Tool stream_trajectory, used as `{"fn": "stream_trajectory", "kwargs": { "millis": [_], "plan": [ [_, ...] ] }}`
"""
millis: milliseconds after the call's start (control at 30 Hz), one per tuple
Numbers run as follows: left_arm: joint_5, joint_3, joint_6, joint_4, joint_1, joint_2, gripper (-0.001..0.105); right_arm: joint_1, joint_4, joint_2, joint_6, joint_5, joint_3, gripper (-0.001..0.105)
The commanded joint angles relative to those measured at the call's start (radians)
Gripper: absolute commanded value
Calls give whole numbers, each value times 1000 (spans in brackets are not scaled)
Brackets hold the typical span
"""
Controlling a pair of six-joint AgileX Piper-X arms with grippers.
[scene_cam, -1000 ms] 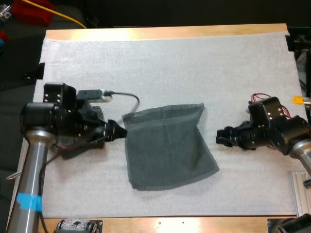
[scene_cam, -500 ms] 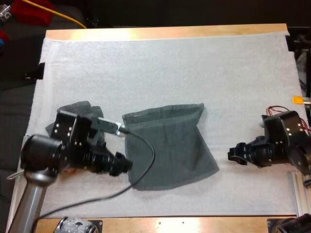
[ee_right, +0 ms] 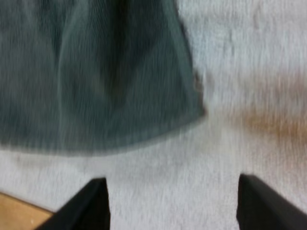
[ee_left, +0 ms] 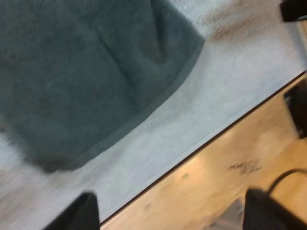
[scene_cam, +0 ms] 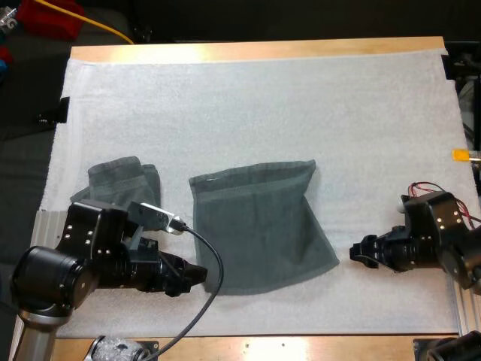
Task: Pick towel from pile, fold and stack
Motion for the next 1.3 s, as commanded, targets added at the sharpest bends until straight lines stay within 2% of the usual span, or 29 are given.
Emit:
{"fn": "stream_trajectory", "kwargs": {
  "millis": [0,133,533,600,700,1267],
  "plan": [
    [27,0,-3,3,-4,-4,60,-6,-38,0,29,-10,22,53],
    [37,0,-3,3,-4,-4,60,-6,-155,1,106,-51,101,51],
    [60,0,-3,3,-4,-4,60,-6,-467,2,354,-72,301,51],
    [60,0,-3,3,-4,-4,60,-6,-538,14,423,-78,334,51],
    [60,0,-3,3,-4,-4,60,-6,-589,44,465,-80,355,51],
    [60,0,-2,3,-4,-4,60,1,-711,254,485,-136,359,51]
  ]
}}
